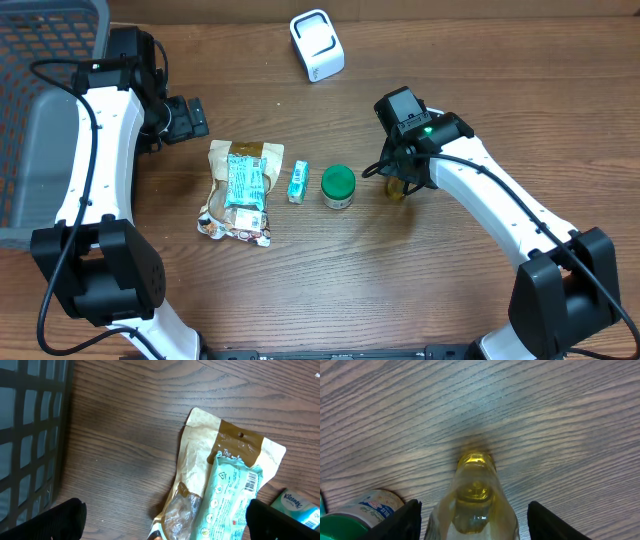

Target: Scan the item barcode

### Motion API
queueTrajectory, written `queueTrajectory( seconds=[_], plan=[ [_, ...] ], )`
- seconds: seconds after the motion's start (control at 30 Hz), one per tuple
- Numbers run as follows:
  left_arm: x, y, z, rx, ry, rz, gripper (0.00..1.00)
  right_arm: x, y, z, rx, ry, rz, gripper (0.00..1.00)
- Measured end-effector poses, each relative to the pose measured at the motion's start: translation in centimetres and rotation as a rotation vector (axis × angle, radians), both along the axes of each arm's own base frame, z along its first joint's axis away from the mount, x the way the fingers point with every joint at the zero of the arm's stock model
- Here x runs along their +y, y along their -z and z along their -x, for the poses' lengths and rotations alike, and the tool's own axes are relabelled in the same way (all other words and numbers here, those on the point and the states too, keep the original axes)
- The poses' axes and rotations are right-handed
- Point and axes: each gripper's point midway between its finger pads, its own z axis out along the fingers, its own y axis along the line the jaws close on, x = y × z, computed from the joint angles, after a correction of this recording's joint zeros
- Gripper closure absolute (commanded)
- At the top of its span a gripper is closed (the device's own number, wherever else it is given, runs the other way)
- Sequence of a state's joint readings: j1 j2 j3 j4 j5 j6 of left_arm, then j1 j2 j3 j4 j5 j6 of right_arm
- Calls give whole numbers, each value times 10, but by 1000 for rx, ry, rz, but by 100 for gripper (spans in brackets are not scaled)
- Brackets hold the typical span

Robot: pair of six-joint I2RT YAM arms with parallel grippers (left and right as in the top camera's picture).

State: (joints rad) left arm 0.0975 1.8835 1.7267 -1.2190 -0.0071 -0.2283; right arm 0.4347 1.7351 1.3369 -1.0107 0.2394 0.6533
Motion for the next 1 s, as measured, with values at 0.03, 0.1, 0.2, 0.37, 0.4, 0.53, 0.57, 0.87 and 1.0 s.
queueTrajectory(
  seconds=[0.03,0.1,0.2,0.37,0.4,0.53,0.57,0.87,1.0],
  plan=[
    [0,0,0,0,0,0,0,0,0,0,1,0,0,46],
    [0,0,0,0,0,0,0,0,0,0,0,0,0,55],
    [0,0,0,0,0,0,0,0,0,0,0,1,0,59],
    [0,0,0,0,0,0,0,0,0,0,1,1,1,58],
    [0,0,0,0,0,0,0,0,0,0,2,0,1,58],
    [0,0,0,0,0,0,1,0,1,0,2,0,1,58],
    [0,0,0,0,0,0,1,0,1,0,2,1,1,58],
    [0,0,0,0,0,0,0,1,0,-2,-5,0,-2,54],
    [0,0,0,0,0,0,0,1,0,-2,-6,1,-3,52]
  ],
)
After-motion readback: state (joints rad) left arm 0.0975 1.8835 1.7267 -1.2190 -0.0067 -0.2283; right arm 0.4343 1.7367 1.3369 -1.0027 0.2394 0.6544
